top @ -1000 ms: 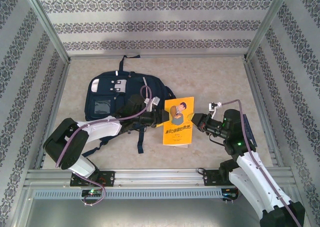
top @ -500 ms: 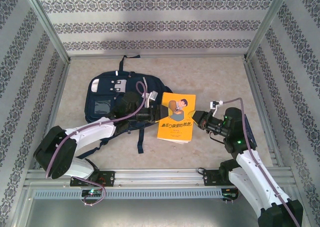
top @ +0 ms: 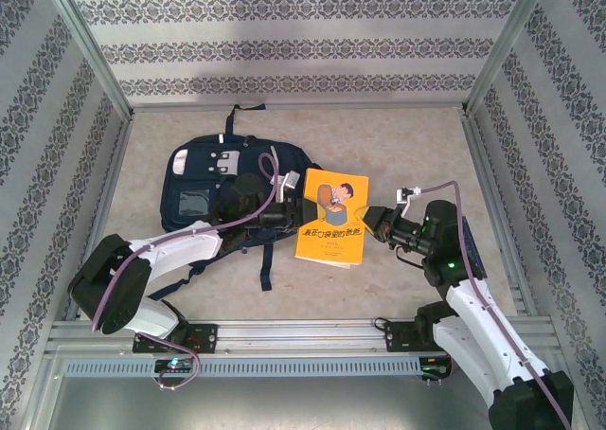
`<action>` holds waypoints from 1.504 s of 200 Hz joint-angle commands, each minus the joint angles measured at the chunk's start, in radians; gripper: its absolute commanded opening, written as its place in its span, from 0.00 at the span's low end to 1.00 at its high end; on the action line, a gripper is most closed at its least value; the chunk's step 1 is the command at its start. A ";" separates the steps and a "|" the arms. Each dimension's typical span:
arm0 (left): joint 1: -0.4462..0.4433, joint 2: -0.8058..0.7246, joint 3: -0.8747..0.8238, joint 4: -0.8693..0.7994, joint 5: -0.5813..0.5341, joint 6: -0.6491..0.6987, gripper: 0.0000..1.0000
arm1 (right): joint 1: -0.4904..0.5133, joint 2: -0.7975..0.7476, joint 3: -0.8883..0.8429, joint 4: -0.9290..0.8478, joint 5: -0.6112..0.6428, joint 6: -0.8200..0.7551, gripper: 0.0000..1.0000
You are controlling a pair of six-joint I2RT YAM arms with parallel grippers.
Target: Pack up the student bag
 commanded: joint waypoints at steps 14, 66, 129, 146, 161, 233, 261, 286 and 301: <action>-0.012 -0.038 0.016 0.061 0.046 0.037 0.14 | 0.006 0.003 0.029 0.018 -0.018 -0.051 0.00; -0.012 -0.107 0.003 0.063 -0.136 0.000 0.00 | 0.026 -0.086 0.024 -0.083 0.123 -0.079 0.93; -0.118 -0.244 -0.039 0.210 -0.727 -0.148 0.00 | 0.301 -0.266 -0.097 0.033 0.541 0.101 0.98; -0.138 -0.236 -0.034 0.254 -0.792 -0.168 0.00 | 0.384 -0.292 -0.120 0.120 0.659 0.109 0.98; -0.141 -0.217 -0.031 0.306 -0.799 -0.190 0.00 | 0.427 -0.292 -0.115 0.166 0.722 0.092 0.98; -0.153 -0.217 -0.023 0.337 -0.813 -0.227 0.00 | 0.495 -0.137 -0.100 0.488 0.751 0.099 0.97; -0.162 -0.216 -0.027 0.333 -0.819 -0.227 0.00 | 0.517 -0.052 -0.051 0.558 0.754 0.083 0.86; -0.170 -0.213 -0.036 0.346 -0.828 -0.230 0.00 | 0.540 0.023 -0.004 0.607 0.769 0.068 0.78; -0.175 -0.211 -0.040 0.350 -0.832 -0.230 0.00 | 0.546 0.066 0.015 0.634 0.780 0.065 0.75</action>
